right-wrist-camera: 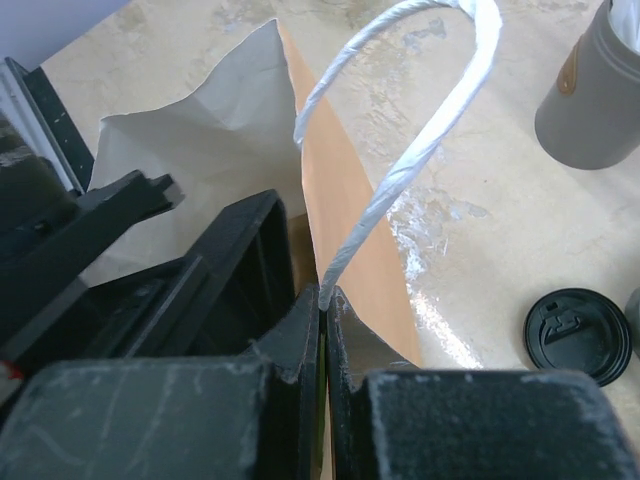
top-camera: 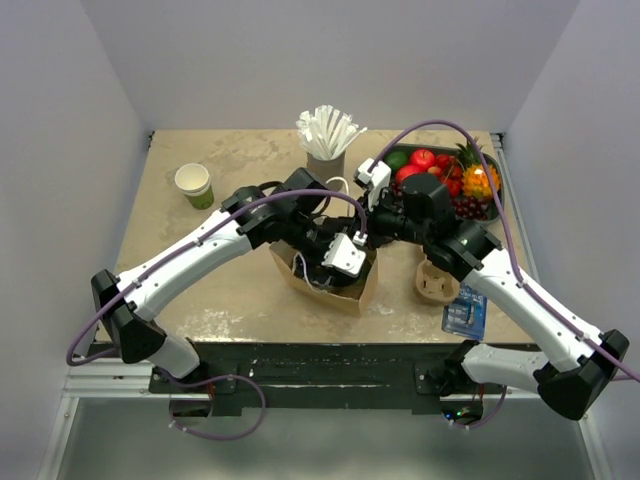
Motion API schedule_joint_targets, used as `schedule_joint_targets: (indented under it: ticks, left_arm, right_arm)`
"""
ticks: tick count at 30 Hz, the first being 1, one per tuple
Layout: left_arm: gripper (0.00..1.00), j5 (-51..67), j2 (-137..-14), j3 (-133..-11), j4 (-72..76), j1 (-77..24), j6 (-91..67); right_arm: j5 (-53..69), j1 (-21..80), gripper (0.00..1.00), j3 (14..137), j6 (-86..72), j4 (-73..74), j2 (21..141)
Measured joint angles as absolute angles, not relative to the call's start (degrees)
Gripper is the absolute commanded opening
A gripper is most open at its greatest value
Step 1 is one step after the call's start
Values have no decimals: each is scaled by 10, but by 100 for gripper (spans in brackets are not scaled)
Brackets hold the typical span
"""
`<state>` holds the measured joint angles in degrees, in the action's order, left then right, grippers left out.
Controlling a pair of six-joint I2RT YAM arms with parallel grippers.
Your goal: Pack the takeout coffee
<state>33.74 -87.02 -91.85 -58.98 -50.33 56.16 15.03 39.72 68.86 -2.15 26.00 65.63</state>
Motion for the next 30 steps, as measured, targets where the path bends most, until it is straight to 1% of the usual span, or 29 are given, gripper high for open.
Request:
schedule_joint_targets:
  ticks: [10,18,30]
  left_arm:
    - [0,279,-886,-925,-648,-504,618]
    - [0,265,-885,-915,-643,-511,649]
    - [0,251,-929,-968,-721,-542,734]
  right_arm:
    - [192,397,0,680,-4,264,641]
    - [219,392,0,680,27,273,639]
    - [248,387,0,680,35,285,641]
